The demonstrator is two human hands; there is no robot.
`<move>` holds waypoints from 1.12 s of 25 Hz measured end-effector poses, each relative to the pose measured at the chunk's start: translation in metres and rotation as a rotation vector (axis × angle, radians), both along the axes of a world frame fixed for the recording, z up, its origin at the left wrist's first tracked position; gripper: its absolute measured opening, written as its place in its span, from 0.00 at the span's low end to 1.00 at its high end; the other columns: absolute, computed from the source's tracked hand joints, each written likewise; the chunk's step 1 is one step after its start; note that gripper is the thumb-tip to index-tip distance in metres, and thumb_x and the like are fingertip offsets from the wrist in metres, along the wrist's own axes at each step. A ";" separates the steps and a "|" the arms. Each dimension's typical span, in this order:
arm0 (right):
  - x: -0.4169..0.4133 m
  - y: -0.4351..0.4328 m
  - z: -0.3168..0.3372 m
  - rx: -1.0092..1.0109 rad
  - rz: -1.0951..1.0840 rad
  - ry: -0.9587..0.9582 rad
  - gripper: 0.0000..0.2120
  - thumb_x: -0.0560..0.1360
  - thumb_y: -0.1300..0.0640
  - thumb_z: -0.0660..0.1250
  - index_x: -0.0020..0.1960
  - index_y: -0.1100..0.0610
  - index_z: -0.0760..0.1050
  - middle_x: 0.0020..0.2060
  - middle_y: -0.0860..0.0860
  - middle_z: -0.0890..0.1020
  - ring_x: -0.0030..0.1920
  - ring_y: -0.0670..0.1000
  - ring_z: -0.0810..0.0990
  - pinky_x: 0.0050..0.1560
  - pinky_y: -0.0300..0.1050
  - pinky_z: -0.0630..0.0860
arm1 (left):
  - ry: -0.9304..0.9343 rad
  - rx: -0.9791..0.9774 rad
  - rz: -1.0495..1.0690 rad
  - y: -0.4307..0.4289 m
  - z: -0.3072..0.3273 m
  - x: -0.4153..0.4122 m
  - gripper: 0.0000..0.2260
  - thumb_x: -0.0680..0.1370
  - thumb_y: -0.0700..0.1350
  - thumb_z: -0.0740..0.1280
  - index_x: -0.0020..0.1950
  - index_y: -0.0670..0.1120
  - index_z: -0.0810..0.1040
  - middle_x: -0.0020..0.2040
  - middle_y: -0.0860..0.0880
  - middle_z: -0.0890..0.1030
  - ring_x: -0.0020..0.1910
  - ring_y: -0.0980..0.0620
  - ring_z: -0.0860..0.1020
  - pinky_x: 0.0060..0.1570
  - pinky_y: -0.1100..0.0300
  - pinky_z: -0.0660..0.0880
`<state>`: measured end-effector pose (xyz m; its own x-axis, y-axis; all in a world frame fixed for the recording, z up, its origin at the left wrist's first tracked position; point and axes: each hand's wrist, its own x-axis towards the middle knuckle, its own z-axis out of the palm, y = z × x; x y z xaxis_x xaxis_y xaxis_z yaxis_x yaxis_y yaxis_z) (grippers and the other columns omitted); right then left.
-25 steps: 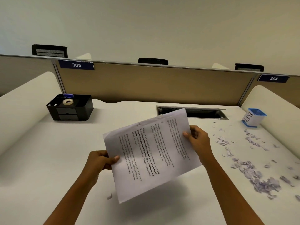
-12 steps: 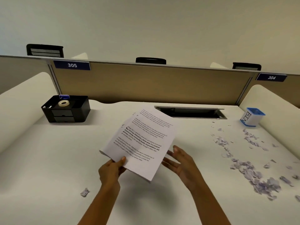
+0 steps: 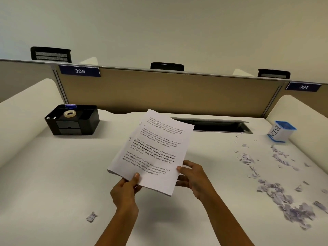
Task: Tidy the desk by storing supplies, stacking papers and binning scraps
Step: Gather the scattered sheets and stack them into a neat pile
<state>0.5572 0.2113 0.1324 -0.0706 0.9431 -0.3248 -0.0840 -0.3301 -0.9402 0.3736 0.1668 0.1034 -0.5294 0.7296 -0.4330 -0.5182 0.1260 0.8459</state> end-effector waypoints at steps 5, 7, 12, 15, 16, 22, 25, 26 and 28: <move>-0.008 0.027 -0.006 0.063 -0.059 -0.102 0.15 0.75 0.67 0.63 0.62 0.61 0.72 0.47 0.58 0.84 0.42 0.57 0.85 0.40 0.52 0.82 | 0.030 0.058 -0.041 0.017 0.004 -0.003 0.14 0.73 0.38 0.70 0.58 0.41 0.77 0.50 0.43 0.81 0.45 0.44 0.81 0.47 0.52 0.79; -0.008 0.041 -0.002 0.079 -0.052 -0.094 0.15 0.75 0.67 0.64 0.61 0.61 0.72 0.48 0.58 0.84 0.44 0.57 0.84 0.41 0.51 0.82 | 0.115 0.123 -0.096 0.026 0.006 -0.009 0.11 0.76 0.43 0.67 0.58 0.44 0.76 0.48 0.45 0.82 0.46 0.45 0.82 0.43 0.53 0.81; -0.006 0.094 0.010 0.061 0.027 -0.084 0.13 0.75 0.69 0.64 0.58 0.61 0.72 0.47 0.58 0.83 0.42 0.53 0.85 0.38 0.45 0.82 | 0.590 0.048 -0.242 0.061 -0.021 -0.043 0.18 0.82 0.52 0.51 0.57 0.46 0.77 0.53 0.47 0.81 0.55 0.47 0.78 0.58 0.54 0.71; -0.013 0.136 0.008 0.006 0.097 -0.110 0.14 0.75 0.70 0.63 0.60 0.64 0.72 0.49 0.60 0.83 0.41 0.54 0.85 0.36 0.45 0.82 | 1.110 -0.192 -0.455 0.080 -0.067 -0.069 0.26 0.81 0.57 0.45 0.71 0.43 0.66 0.71 0.44 0.68 0.73 0.44 0.61 0.72 0.49 0.53; -0.017 0.153 0.006 -0.021 0.122 -0.112 0.15 0.74 0.70 0.64 0.61 0.64 0.72 0.48 0.59 0.83 0.40 0.54 0.84 0.35 0.45 0.82 | 1.287 -0.245 -0.504 0.083 -0.082 -0.076 0.30 0.79 0.59 0.41 0.74 0.43 0.60 0.75 0.45 0.62 0.75 0.46 0.56 0.73 0.50 0.46; -0.051 0.248 -0.016 -0.168 0.238 -0.149 0.17 0.75 0.71 0.62 0.63 0.64 0.70 0.47 0.58 0.81 0.40 0.53 0.82 0.31 0.42 0.81 | 1.631 -0.298 -0.519 0.087 -0.111 -0.081 0.30 0.79 0.60 0.40 0.76 0.45 0.53 0.77 0.48 0.55 0.76 0.49 0.52 0.74 0.53 0.44; -0.065 0.285 -0.034 -0.203 0.271 -0.159 0.17 0.75 0.71 0.62 0.63 0.63 0.70 0.46 0.58 0.81 0.41 0.54 0.81 0.31 0.42 0.81 | 1.669 -0.325 -0.527 0.090 -0.109 -0.081 0.29 0.79 0.59 0.42 0.77 0.46 0.51 0.77 0.49 0.52 0.76 0.51 0.49 0.74 0.52 0.45; -0.070 0.295 -0.041 -0.214 0.276 -0.165 0.17 0.75 0.71 0.63 0.63 0.63 0.71 0.46 0.57 0.81 0.41 0.53 0.81 0.31 0.42 0.81 | 1.672 -0.334 -0.532 0.090 -0.110 -0.080 0.29 0.79 0.59 0.42 0.77 0.47 0.50 0.77 0.50 0.51 0.76 0.51 0.48 0.74 0.52 0.45; -0.077 0.310 -0.054 -0.240 0.275 -0.170 0.17 0.74 0.71 0.63 0.62 0.62 0.72 0.48 0.57 0.81 0.42 0.53 0.82 0.33 0.43 0.82 | 1.666 -0.346 -0.541 0.090 -0.111 -0.081 0.29 0.79 0.59 0.42 0.77 0.47 0.49 0.78 0.51 0.50 0.76 0.52 0.47 0.74 0.52 0.46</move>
<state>0.4806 0.5217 0.0784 -0.2361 0.7927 -0.5621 0.1885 -0.5301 -0.8267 0.2930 0.2571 -0.0071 -0.2812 0.9544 0.1007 0.9278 0.2435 0.2827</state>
